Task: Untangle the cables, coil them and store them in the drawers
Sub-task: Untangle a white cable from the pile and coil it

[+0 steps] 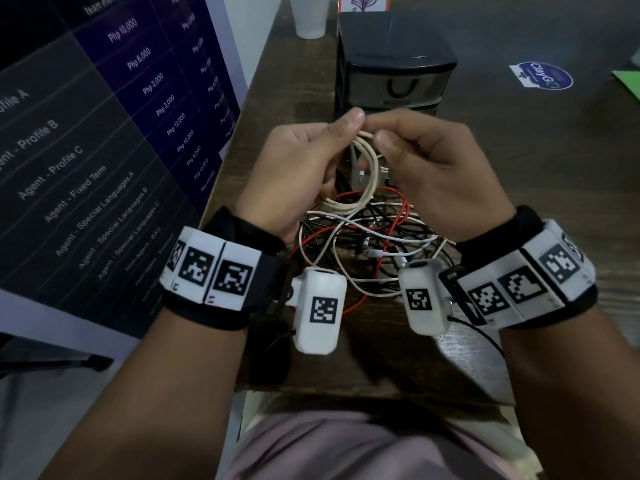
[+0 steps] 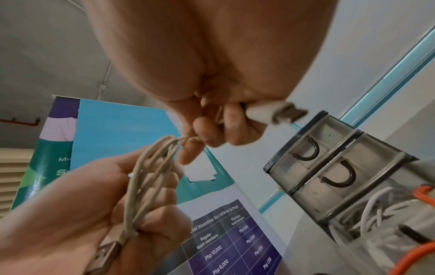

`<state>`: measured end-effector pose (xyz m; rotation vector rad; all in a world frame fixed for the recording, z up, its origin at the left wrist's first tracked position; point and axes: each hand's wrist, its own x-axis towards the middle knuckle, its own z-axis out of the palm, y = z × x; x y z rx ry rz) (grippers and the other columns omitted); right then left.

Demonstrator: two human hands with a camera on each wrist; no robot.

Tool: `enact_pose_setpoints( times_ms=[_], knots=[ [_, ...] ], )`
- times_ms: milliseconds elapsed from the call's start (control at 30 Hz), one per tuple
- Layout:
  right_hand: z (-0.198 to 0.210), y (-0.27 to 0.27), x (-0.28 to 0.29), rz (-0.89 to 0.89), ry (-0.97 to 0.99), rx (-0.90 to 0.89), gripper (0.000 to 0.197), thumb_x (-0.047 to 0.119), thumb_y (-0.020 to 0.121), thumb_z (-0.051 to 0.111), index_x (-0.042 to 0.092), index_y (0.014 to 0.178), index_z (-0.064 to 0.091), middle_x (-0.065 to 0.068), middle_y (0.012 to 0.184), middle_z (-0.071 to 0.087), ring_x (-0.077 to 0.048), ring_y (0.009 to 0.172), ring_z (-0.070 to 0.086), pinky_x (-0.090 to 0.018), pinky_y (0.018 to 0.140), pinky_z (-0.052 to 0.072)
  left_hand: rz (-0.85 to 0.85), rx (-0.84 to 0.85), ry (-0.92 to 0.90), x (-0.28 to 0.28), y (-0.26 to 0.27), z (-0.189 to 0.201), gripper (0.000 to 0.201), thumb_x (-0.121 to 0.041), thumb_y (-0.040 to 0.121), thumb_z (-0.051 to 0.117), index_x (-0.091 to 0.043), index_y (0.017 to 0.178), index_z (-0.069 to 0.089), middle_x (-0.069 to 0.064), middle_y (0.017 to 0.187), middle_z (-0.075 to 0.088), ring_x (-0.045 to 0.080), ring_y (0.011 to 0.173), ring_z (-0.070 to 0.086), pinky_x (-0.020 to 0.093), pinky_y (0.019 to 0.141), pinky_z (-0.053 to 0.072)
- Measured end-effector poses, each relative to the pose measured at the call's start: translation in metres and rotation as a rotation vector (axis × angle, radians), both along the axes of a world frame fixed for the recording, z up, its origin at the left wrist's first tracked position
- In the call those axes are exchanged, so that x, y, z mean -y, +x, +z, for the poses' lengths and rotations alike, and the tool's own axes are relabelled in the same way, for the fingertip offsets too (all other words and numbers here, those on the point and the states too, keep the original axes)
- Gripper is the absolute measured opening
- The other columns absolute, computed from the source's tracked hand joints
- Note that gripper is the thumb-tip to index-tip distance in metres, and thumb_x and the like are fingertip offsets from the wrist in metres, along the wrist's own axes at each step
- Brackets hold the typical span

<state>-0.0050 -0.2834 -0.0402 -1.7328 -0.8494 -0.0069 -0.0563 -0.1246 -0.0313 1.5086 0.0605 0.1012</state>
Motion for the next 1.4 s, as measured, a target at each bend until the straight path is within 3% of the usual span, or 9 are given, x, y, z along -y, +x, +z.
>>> enact_pose_setpoints(
  times_ms=[100, 167, 300, 567, 733, 833, 967, 1233, 1400],
  knots=[
    [-0.001, 0.002, -0.002, -0.032, 0.061, -0.030, 0.015, 0.005, 0.100, 0.049, 0.012, 0.110, 0.058, -0.008, 0.084, 0.070, -0.001, 0.061, 0.060, -0.018, 0.059, 0.047, 0.027, 0.026, -0.071, 0.003, 0.000, 0.002, 0.048, -0.030, 0.101, 0.053, -0.018, 0.054, 0.047, -0.008, 0.042, 0.030, 0.009, 0.037, 0.020, 0.038, 0.051, 0.013],
    [-0.004, 0.003, -0.005, -0.083, 0.092, -0.039, 0.009, 0.007, 0.098, 0.054, 0.009, 0.104, 0.061, -0.004, 0.085, 0.072, -0.010, 0.071, 0.067, -0.031, 0.066, 0.055, 0.039, 0.049, -0.095, 0.005, 0.001, 0.001, 0.045, -0.029, 0.102, 0.050, -0.015, 0.060, 0.045, -0.008, 0.041, 0.030, 0.009, 0.035, 0.021, 0.033, 0.047, 0.016],
    [-0.009, 0.003, -0.009, -0.171, 0.087, -0.041, 0.008, 0.010, 0.095, 0.061, 0.012, 0.097, 0.068, -0.001, 0.089, 0.072, -0.011, 0.081, 0.069, -0.025, 0.076, 0.054, 0.080, 0.046, -0.146, 0.012, 0.004, -0.006, 0.045, -0.030, 0.103, 0.048, -0.017, 0.060, 0.044, -0.006, 0.043, 0.026, 0.009, 0.037, 0.019, 0.024, 0.041, 0.019],
    [-0.008, -0.001, -0.005, -0.165, 0.144, -0.341, 0.013, 0.007, 0.097, 0.057, 0.009, 0.098, 0.070, -0.012, 0.083, 0.074, -0.029, 0.075, 0.072, -0.043, 0.072, 0.060, 0.172, 0.035, -0.084, 0.021, 0.008, -0.021, 0.051, -0.028, 0.104, 0.046, -0.021, 0.055, 0.052, -0.008, 0.043, 0.031, 0.006, 0.037, 0.024, 0.021, 0.039, 0.023],
    [-0.005, -0.005, -0.005, -0.164, 0.126, -0.444, 0.032, 0.034, 0.081, 0.076, 0.021, 0.104, 0.059, -0.003, 0.078, 0.072, -0.018, 0.073, 0.069, -0.032, 0.066, 0.050, 0.235, 0.073, 0.062, 0.018, 0.013, -0.029, 0.052, -0.036, 0.101, 0.050, 0.011, 0.082, 0.058, 0.022, 0.064, 0.062, 0.026, 0.057, 0.057, 0.037, 0.059, 0.048],
    [-0.003, -0.004, -0.003, -0.125, 0.117, -0.474, 0.051, 0.024, 0.071, 0.087, 0.021, 0.110, 0.054, -0.004, 0.080, 0.074, -0.015, 0.076, 0.071, -0.028, 0.070, 0.051, 0.246, 0.092, 0.095, 0.018, 0.012, -0.029, 0.047, -0.038, 0.101, 0.049, -0.003, 0.072, 0.056, 0.011, 0.057, 0.046, 0.023, 0.053, 0.043, 0.038, 0.056, 0.037],
    [-0.003, -0.004, -0.003, -0.124, 0.097, -0.504, 0.062, 0.021, 0.061, 0.090, 0.022, 0.111, 0.054, -0.006, 0.080, 0.071, -0.026, 0.080, 0.073, -0.044, 0.086, 0.057, 0.243, 0.091, 0.102, 0.022, 0.013, -0.030, 0.045, -0.037, 0.101, 0.049, -0.017, 0.061, 0.046, 0.005, 0.058, 0.042, 0.018, 0.055, 0.041, 0.035, 0.059, 0.038],
    [-0.002, -0.006, -0.006, -0.162, 0.060, -0.556, 0.059, 0.004, 0.068, 0.086, 0.018, 0.116, 0.055, -0.005, 0.075, 0.068, -0.018, 0.073, 0.070, -0.040, 0.085, 0.057, 0.231, 0.098, 0.079, 0.023, 0.012, -0.035, 0.056, -0.038, 0.102, 0.046, 0.015, 0.085, 0.053, 0.026, 0.075, 0.055, 0.028, 0.071, 0.051, 0.046, 0.067, 0.047],
    [0.002, -0.008, -0.003, -0.157, 0.021, -0.532, 0.058, 0.018, 0.068, 0.087, 0.020, 0.119, 0.059, -0.005, 0.077, 0.073, -0.019, 0.081, 0.074, -0.046, 0.097, 0.053, 0.242, 0.106, 0.093, 0.022, 0.010, -0.036, 0.055, -0.041, 0.101, 0.045, 0.006, 0.075, 0.055, 0.032, 0.074, 0.054, 0.028, 0.071, 0.053, 0.052, 0.075, 0.050]
  ],
)
